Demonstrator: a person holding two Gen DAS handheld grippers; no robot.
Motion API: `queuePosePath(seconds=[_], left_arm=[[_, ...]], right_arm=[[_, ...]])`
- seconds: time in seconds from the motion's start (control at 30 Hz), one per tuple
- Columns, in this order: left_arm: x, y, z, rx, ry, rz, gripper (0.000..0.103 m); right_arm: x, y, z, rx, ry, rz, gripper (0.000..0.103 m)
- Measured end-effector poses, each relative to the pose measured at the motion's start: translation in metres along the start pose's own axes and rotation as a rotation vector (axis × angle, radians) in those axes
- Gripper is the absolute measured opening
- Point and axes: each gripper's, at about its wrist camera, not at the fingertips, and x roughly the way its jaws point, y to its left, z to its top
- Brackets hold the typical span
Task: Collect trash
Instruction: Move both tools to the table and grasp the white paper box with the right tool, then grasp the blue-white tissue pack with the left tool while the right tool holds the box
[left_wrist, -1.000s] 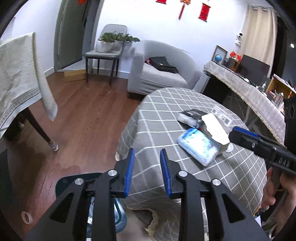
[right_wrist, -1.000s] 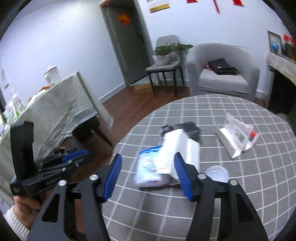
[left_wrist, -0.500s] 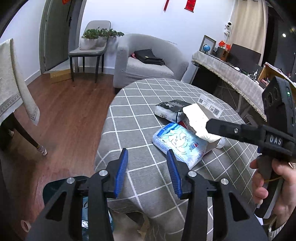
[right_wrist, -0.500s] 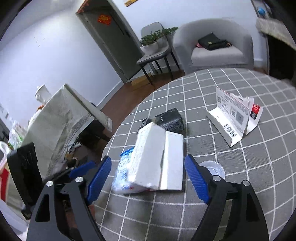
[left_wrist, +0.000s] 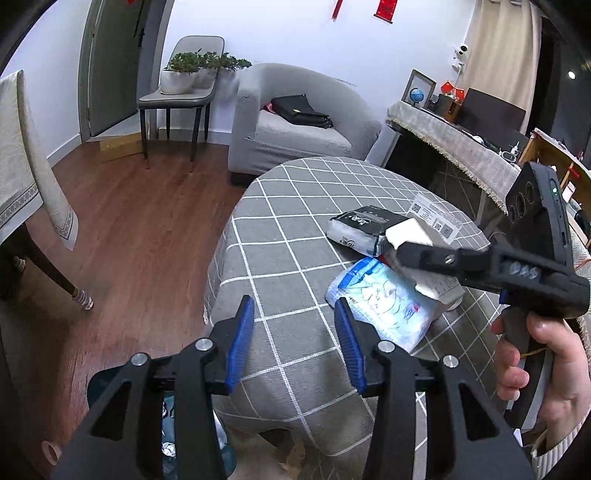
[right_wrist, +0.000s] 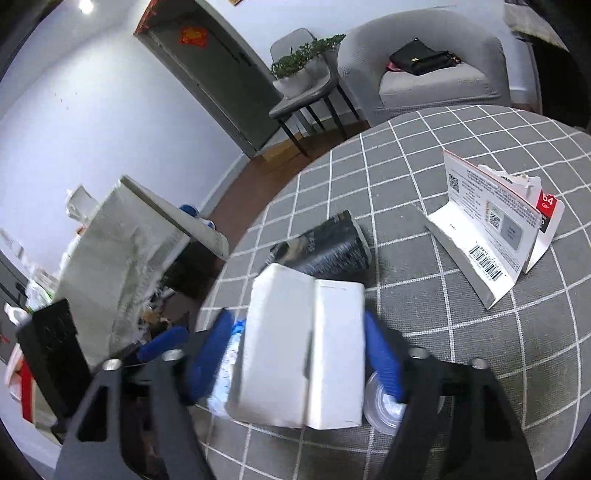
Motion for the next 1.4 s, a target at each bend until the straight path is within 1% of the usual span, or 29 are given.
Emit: queuePosePath(seconds=[0.07,0.1,0.2,0.33,0.47,0.53,0.6,0.63,0.7,0.83,0.9,0.93,1.07,1.2,1.23,1.3,1.4], left_arm=[[-0.002,0.001,0.001,0.008,-0.002,-0.002,0.048],[-0.003,0.002,0.001,0.011,-0.002,-0.004,0.048],[-0.004,0.001,0.0,0.01,0.0,-0.007,0.048],[-0.004,-0.003,-0.001,0.014,0.002,-0.031,0.048],[-0.004,-0.009,-0.002,0.023,0.005,-0.069,0.05],[-0.001,-0.012,-0.003,0.026,0.013,-0.086,0.054],[0.001,-0.016,-0.004,0.033,0.023,-0.099,0.061],[0.003,-0.02,-0.005,0.042,0.029,-0.103,0.062],[0.006,-0.026,-0.006,0.059,0.034,-0.099,0.067],[0.013,-0.038,-0.009,0.084,0.045,-0.096,0.073],[0.015,-0.046,-0.01,0.097,0.044,-0.098,0.078],[0.016,-0.05,-0.01,0.101,0.041,-0.088,0.082],[0.023,-0.066,-0.012,0.101,0.054,-0.027,0.089],[0.033,-0.082,-0.014,0.107,0.068,0.07,0.089],[0.037,-0.086,-0.014,0.114,0.071,0.112,0.089],[0.044,-0.089,-0.014,0.089,0.085,0.154,0.089],[0.048,-0.091,-0.011,0.054,0.077,0.203,0.089]], right_arm=[[-0.002,0.001,-0.001,-0.009,-0.001,-0.001,0.056],[-0.003,0.002,0.0,-0.012,-0.003,0.001,0.055],[-0.01,0.003,-0.001,-0.026,-0.022,-0.014,0.055],[-0.018,0.001,-0.001,-0.035,-0.036,-0.023,0.054],[-0.027,0.0,0.001,-0.044,-0.061,-0.051,0.054],[-0.031,-0.001,0.002,-0.047,-0.07,-0.058,0.054],[-0.033,-0.002,0.002,-0.056,-0.08,-0.071,0.054],[-0.034,-0.001,0.002,-0.063,-0.083,-0.078,0.054],[-0.036,-0.001,0.002,-0.073,-0.089,-0.085,0.054],[-0.041,-0.001,0.002,-0.094,-0.104,-0.104,0.054],[-0.044,-0.002,0.002,-0.099,-0.112,-0.111,0.054],[-0.046,-0.003,0.002,-0.101,-0.118,-0.115,0.054],[-0.056,-0.007,0.003,-0.103,-0.141,-0.132,0.054],[-0.063,-0.013,0.003,-0.096,-0.159,-0.142,0.054],[-0.065,-0.014,0.003,-0.095,-0.163,-0.144,0.054],[-0.068,-0.015,0.003,-0.094,-0.169,-0.148,0.054],[-0.071,-0.019,0.003,-0.093,-0.173,-0.153,0.054]])
